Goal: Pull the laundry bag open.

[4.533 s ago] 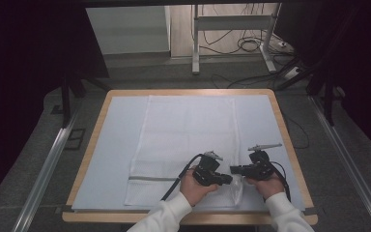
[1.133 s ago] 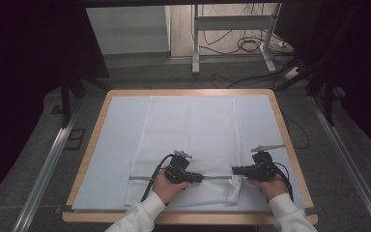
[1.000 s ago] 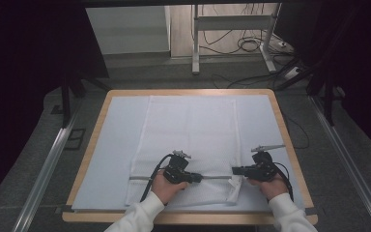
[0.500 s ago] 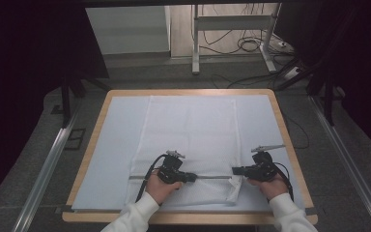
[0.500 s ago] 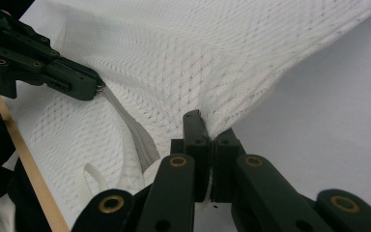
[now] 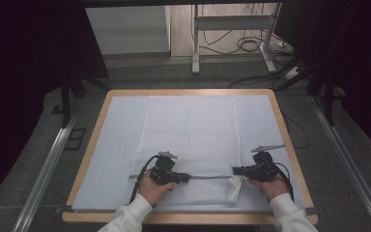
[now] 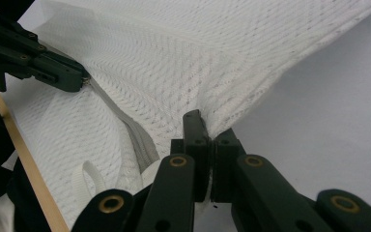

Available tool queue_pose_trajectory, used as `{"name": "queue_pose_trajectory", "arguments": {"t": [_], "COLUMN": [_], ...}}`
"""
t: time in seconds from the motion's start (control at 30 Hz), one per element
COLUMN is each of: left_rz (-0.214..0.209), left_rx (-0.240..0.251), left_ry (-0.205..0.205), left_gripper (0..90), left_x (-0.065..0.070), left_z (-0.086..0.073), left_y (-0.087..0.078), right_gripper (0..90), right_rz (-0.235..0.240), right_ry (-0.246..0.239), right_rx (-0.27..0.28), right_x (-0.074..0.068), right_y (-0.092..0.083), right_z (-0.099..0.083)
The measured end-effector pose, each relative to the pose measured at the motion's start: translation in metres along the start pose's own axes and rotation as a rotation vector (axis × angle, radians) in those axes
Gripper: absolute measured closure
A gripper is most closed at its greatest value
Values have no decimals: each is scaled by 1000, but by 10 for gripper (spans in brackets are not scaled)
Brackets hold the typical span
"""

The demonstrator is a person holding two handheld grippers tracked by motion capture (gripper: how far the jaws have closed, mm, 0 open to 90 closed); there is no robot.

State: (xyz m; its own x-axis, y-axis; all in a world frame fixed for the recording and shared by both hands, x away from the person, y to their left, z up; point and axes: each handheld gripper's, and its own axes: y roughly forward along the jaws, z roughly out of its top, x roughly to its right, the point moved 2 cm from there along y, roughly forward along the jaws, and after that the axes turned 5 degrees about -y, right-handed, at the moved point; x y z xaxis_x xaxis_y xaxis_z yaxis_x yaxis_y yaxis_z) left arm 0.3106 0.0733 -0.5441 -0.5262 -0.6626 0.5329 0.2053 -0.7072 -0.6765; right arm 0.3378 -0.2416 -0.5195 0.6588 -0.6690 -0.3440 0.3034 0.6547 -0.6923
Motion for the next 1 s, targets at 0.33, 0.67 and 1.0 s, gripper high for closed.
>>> {"name": "queue_pose_trajectory", "arguments": {"t": [0.33, 0.67, 1.0], "left_rz": [22, 28, 39], "left_rx": [15, 24, 29], "left_ry": [-18, -36, -56], "left_gripper": [867, 867, 867], "left_x": [-8, -17, -25], "left_z": [-4, -8, -15], "left_y": [-9, -19, -28], "right_gripper": [873, 873, 873], "right_rz": [-9, -19, -18], "right_ry": [-1, 0, 2], "right_rx": [0, -5, 0], "right_x": [2, 4, 3], "right_y": [-1, -3, -2], "right_z": [-1, -3, -3]}}
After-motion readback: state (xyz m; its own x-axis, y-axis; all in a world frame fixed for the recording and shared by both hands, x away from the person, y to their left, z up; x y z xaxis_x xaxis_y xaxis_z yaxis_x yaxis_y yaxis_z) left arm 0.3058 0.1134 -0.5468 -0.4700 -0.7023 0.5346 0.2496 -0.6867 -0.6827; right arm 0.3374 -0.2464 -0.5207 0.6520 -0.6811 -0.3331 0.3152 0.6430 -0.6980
